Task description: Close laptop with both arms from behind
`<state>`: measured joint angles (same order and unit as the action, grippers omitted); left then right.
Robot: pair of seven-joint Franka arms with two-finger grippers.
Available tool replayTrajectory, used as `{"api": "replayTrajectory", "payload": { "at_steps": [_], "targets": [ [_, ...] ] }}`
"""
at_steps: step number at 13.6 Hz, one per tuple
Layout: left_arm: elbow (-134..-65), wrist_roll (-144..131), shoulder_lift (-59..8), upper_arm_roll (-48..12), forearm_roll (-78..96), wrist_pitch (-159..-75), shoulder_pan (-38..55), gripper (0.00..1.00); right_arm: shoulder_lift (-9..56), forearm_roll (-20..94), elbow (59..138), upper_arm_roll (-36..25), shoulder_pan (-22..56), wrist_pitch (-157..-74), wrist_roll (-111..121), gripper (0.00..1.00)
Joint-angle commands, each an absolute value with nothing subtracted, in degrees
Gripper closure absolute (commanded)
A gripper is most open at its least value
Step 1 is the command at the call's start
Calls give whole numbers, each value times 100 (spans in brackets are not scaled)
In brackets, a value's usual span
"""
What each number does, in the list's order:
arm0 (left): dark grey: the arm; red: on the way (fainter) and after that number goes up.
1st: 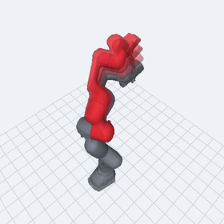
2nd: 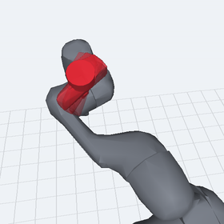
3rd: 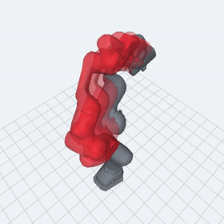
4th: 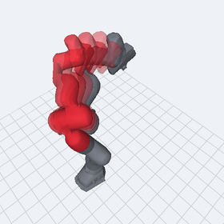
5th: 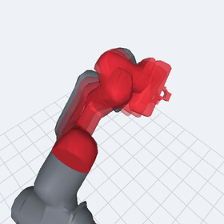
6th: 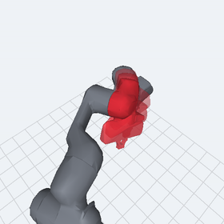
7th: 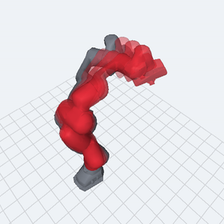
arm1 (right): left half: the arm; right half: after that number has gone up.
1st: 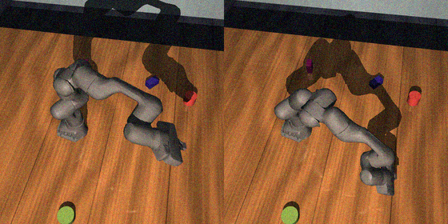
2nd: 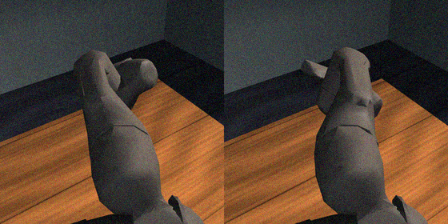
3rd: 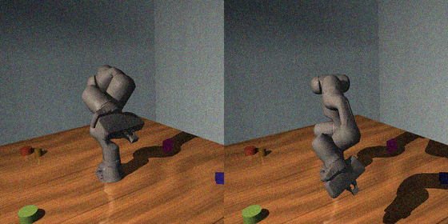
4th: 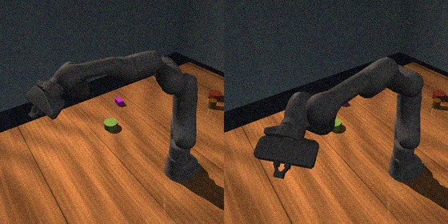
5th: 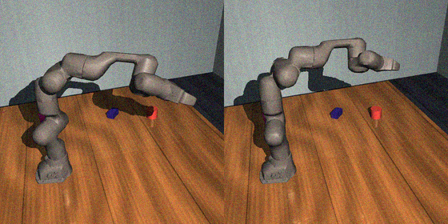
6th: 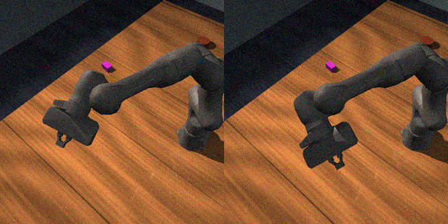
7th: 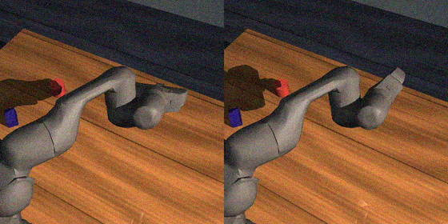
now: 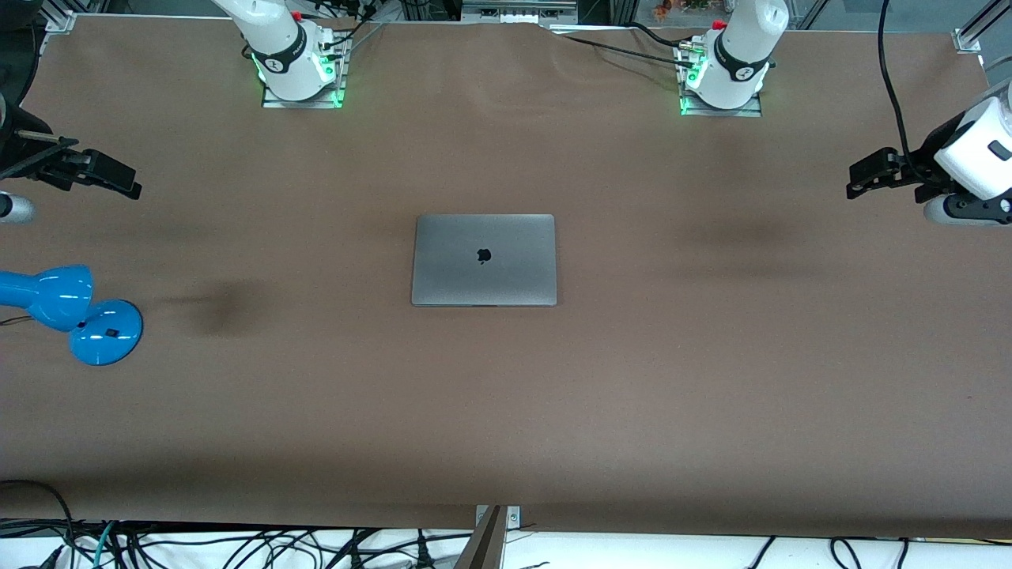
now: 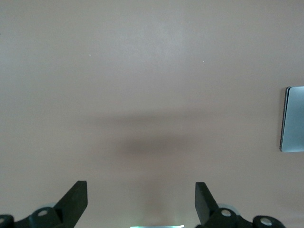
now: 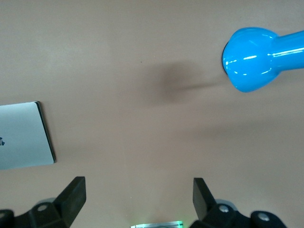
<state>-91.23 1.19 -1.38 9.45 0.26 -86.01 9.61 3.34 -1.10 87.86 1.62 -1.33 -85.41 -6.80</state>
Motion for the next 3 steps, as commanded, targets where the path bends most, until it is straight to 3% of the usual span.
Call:
{"api": "replayTrajectory", "payload": {
  "at_steps": [1,3],
  "targets": [
    [-8833,167,-211,993,35,-8561,1002,0,308,-123,8824,228,-167,-8490,-650,0],
    [-8824,150,-237,984,44,-8534,1002,0,316,-88,8824,229,-167,-8490,-659,0]
  ]
}}
